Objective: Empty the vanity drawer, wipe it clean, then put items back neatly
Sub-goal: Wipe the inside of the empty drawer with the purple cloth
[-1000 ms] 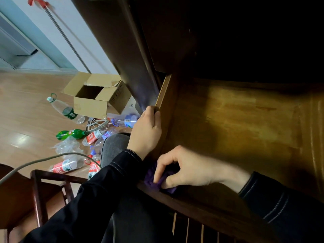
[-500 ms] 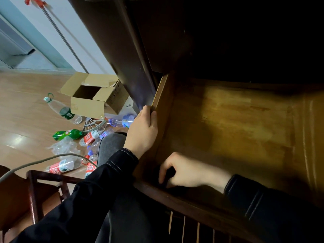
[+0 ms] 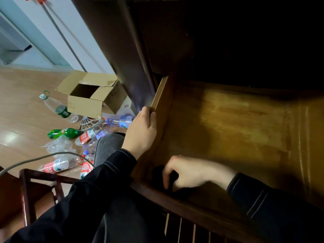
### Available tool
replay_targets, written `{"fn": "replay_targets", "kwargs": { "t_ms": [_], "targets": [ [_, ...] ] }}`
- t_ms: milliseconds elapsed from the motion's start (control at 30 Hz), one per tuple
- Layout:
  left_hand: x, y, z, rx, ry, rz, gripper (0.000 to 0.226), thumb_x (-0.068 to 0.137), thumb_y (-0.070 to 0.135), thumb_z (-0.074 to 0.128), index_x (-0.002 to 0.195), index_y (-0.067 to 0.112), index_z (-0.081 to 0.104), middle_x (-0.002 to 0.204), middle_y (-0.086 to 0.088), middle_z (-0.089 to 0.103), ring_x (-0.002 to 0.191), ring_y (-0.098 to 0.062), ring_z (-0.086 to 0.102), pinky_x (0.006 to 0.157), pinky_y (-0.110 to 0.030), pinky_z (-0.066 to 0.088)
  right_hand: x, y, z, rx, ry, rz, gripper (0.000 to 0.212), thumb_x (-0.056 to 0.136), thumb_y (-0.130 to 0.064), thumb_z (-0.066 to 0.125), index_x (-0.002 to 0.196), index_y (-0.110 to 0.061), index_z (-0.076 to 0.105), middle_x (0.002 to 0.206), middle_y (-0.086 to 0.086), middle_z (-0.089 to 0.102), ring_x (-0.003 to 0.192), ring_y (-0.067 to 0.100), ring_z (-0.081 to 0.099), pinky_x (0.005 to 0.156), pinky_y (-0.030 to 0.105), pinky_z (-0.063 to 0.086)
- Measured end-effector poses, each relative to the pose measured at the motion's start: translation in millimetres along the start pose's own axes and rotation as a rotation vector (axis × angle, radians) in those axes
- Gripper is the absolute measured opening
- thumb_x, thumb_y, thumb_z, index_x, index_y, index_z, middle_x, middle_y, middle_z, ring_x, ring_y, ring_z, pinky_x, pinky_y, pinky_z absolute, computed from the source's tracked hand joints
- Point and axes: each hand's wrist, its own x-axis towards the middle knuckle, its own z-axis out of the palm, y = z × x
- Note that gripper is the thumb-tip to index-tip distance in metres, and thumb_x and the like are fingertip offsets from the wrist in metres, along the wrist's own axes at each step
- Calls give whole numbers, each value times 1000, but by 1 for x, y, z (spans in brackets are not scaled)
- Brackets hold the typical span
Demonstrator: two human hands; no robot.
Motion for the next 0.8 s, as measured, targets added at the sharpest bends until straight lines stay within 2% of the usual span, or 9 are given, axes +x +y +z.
{"fn": "replay_targets", "kwargs": {
  "t_ms": [67, 167, 267, 333, 400, 500, 633, 733, 800],
  "targets": [
    [1, -1, 0, 5, -3, 1, 19, 107, 32, 34, 97, 19, 43, 92, -4, 56, 81, -22, 53, 71, -32, 34, -12, 1, -12, 70, -55, -26, 19, 83, -11, 76, 94, -26, 78, 88, -17, 68, 82, 6, 65, 75, 28, 55],
    [1, -1, 0, 19, -5, 4, 20, 108, 33, 33, 100, 19, 44, 93, -3, 57, 80, -19, 54, 64, -28, 33, -18, 4, -11, 132, -61, -5, 21, 83, -8, 75, 87, -28, 76, 83, -14, 69, 71, 12, 67, 65, 33, 58],
    [1, -1, 0, 12, -7, 3, 21, 108, 33, 33, 102, 18, 46, 95, -4, 58, 82, -21, 55, 69, -31, 35, -2, 4, 5, -20, -26, 64, 20, 87, -2, 70, 94, -20, 77, 98, -4, 71, 87, 21, 65, 76, 41, 57],
    [1, -1, 0, -3, -9, 7, 19, 108, 32, 34, 100, 19, 45, 94, -4, 56, 82, -22, 54, 71, -31, 34, -1, 1, 1, -62, -46, 66, 18, 88, -6, 72, 98, -19, 78, 105, -1, 72, 90, 20, 64, 80, 39, 56],
    [1, -2, 0, -8, -14, 4, 18, 108, 32, 34, 100, 19, 45, 92, -4, 55, 81, -22, 54, 69, -30, 34, -11, 1, -12, -33, -72, 23, 16, 85, -10, 76, 92, -24, 78, 99, -7, 73, 85, 12, 66, 78, 33, 57],
    [2, -3, 1, 2, -7, 8, 20, 108, 32, 34, 99, 17, 45, 90, -4, 56, 79, -23, 54, 69, -32, 34, -24, 1, -15, 120, -79, 18, 21, 83, -7, 76, 84, -28, 76, 86, -5, 73, 70, 18, 71, 64, 38, 62],
    [2, -3, 1, 2, -9, 2, 21, 108, 33, 33, 101, 19, 47, 89, -2, 56, 77, -16, 54, 66, -31, 34, -6, -1, 3, -86, -74, 91, 29, 87, 6, 62, 94, -18, 76, 97, -1, 70, 78, 21, 64, 63, 38, 53],
    [2, -3, 2, -6, 6, 14, 18, 107, 31, 35, 97, 20, 45, 86, 0, 54, 75, -18, 52, 66, -31, 31, -9, -4, -8, -112, -110, 69, 22, 86, -1, 70, 96, -19, 78, 84, -14, 66, 68, 6, 59, 57, 23, 46],
    [3, -5, 3, -3, 7, 19, 17, 107, 31, 35, 97, 21, 44, 84, 1, 53, 74, -16, 52, 63, -31, 32, -21, -4, -20, 11, -122, -2, 17, 82, -9, 78, 91, -23, 78, 76, -20, 64, 70, 7, 64, 61, 24, 52]
  ]
}}
